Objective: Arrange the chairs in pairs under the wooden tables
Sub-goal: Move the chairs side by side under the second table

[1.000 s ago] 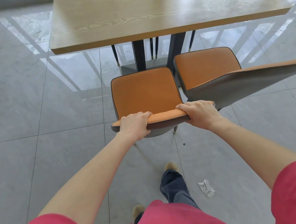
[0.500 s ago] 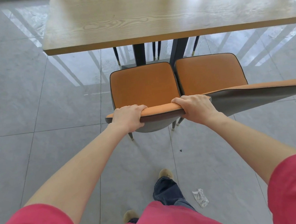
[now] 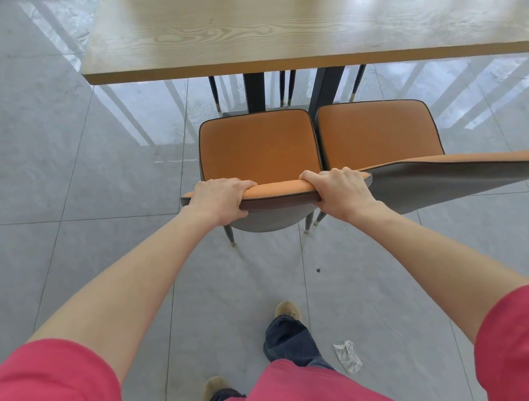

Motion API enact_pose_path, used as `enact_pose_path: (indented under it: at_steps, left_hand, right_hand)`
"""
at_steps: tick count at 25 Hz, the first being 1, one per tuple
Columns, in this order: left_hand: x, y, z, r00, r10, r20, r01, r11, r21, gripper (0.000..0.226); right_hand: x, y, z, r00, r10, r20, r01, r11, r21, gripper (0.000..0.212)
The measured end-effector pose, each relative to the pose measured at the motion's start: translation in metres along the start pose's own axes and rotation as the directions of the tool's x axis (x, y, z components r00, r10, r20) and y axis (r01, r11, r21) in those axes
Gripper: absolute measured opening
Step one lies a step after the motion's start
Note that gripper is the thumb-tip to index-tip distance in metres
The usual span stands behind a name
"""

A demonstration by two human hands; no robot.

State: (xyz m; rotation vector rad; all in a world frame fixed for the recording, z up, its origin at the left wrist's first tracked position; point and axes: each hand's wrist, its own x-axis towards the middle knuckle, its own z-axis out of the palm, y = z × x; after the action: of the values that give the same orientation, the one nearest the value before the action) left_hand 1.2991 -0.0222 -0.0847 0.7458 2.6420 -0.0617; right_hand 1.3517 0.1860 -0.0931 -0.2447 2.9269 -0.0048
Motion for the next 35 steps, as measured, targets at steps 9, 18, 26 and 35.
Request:
enact_pose_path:
  at_steps: [9,18,26,35]
  left_hand:
    - [-0.003,0.003,0.005,0.999,-0.048,-0.015,0.048,0.999,-0.018,0.052]
    - [-0.007,0.014,-0.002,0.997,-0.061,0.046,0.065,0.995,-0.077,0.069]
    - [0.006,0.038,-0.005,0.997,0.065,0.042,-0.063,0.997,-0.053,0.068]
    - [0.037,0.118,-0.019,0.985,0.171,0.034,-0.168,0.982,-0.080,0.058]
  right_hand:
    - [-0.003,-0.001,0.002,1.000,-0.011,-0.030,0.012,0.999,0.038,0.033]
    - [-0.005,-0.001,0.000,1.000,-0.005,-0.025,0.007,0.997,0.083,0.039]
    - [-0.019,0.003,-0.005,0.999,0.013,-0.042,-0.007,0.989,0.149,0.086]
    - [-0.058,0.126,-0.002,0.975,0.203,0.089,-0.203,0.979,-0.012,0.085]
